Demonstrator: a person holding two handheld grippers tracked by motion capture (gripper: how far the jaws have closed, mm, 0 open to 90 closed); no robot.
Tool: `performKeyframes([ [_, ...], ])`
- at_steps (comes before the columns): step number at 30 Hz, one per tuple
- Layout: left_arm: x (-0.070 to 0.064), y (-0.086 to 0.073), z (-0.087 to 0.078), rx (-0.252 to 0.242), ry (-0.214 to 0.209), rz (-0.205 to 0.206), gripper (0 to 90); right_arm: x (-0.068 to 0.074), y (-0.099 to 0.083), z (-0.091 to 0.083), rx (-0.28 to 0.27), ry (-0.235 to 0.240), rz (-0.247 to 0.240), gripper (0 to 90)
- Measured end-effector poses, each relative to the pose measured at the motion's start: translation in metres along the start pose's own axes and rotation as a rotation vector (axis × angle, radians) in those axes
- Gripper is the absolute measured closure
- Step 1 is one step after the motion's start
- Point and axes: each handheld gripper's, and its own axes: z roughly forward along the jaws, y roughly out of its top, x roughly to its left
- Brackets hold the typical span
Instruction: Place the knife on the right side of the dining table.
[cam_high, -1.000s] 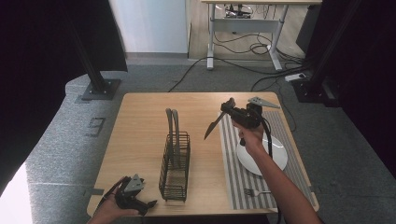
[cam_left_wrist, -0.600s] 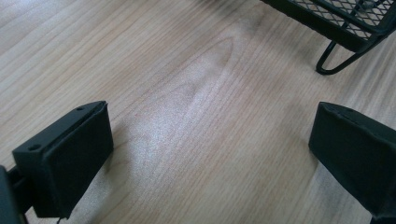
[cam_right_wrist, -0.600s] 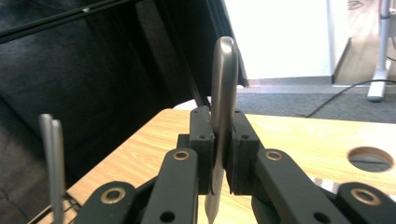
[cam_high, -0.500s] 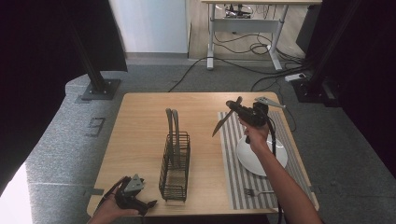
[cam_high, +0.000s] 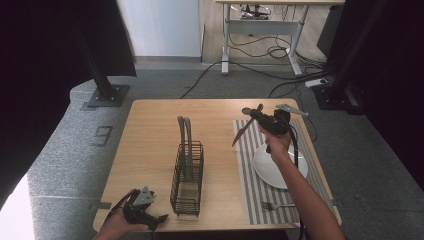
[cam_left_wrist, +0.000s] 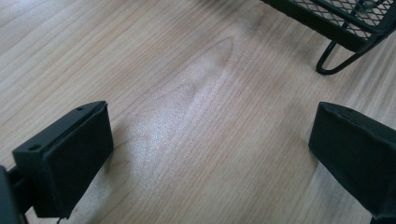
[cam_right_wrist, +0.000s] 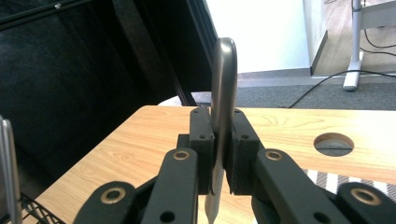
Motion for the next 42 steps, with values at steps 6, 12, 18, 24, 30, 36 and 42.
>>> performKeyframes([
  [6,0.000,0.000,0.000,0.000,0.000,0.000,0.0,-0.007,0.001,-0.002,-0.010,-0.012,0.006,82.6],
  [12,0.000,0.000,0.000,0.000,-0.001,0.001,0.0,-0.014,0.002,-0.003,-0.019,-0.023,0.018,82.5],
  [18,0.000,0.000,0.000,0.000,0.000,0.000,0.0,-0.019,0.007,-0.007,-0.030,-0.033,0.007,82.6],
  [24,0.000,0.000,0.000,0.001,-0.001,0.001,0.0,-0.030,0.009,-0.005,-0.034,-0.056,0.026,82.5],
  [30,0.000,0.000,0.000,0.001,-0.002,0.002,0.0,-0.033,0.010,0.001,-0.024,-0.072,0.024,82.5],
  [36,0.000,0.000,0.000,0.001,-0.002,0.002,0.0,-0.035,0.014,0.006,-0.035,-0.091,0.016,82.5],
  [42,0.000,0.000,0.000,0.001,-0.002,0.002,0.0,-0.042,0.015,0.013,-0.032,-0.111,0.020,82.5],
])
